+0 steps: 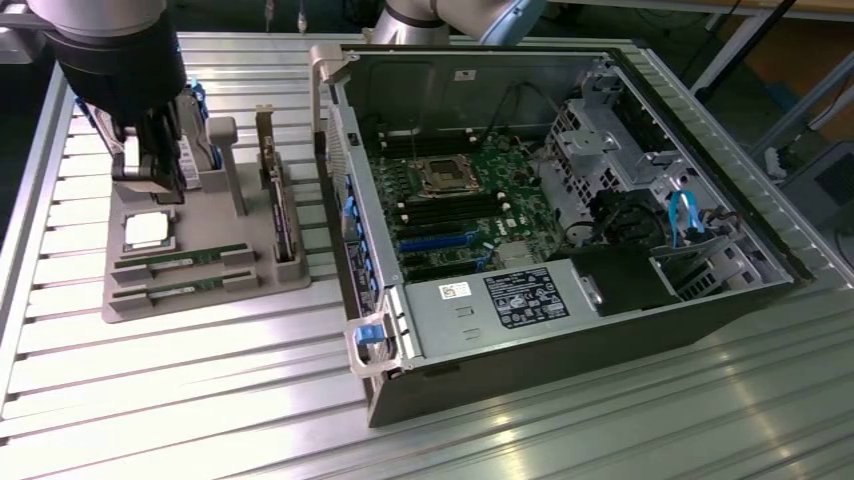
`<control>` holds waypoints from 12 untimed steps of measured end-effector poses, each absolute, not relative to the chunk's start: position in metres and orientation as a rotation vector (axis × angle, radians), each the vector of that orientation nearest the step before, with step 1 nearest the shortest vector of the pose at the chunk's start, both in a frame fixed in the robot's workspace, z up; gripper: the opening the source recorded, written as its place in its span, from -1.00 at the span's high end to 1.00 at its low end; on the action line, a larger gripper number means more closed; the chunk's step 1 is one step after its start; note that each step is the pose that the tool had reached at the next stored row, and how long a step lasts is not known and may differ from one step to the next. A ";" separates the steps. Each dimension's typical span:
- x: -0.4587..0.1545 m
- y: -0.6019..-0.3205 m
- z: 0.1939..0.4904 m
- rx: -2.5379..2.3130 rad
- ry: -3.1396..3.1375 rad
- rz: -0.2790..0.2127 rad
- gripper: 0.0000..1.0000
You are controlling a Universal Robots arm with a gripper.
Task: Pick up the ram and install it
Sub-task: 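Pick up the ram and move it above insertion slot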
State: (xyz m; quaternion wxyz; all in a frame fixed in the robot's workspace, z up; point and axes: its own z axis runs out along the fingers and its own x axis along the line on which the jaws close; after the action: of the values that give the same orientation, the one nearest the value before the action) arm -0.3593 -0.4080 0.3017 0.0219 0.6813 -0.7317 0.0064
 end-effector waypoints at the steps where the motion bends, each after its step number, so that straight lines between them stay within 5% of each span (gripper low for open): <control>1: -0.359 -0.408 0.300 2.112 -2.267 0.020 0.52; 12: -0.361 -0.408 0.282 2.118 -2.261 0.020 0.52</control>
State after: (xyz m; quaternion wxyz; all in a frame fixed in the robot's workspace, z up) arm -0.3606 -0.4080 0.2824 0.0218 0.6835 -0.7296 0.0066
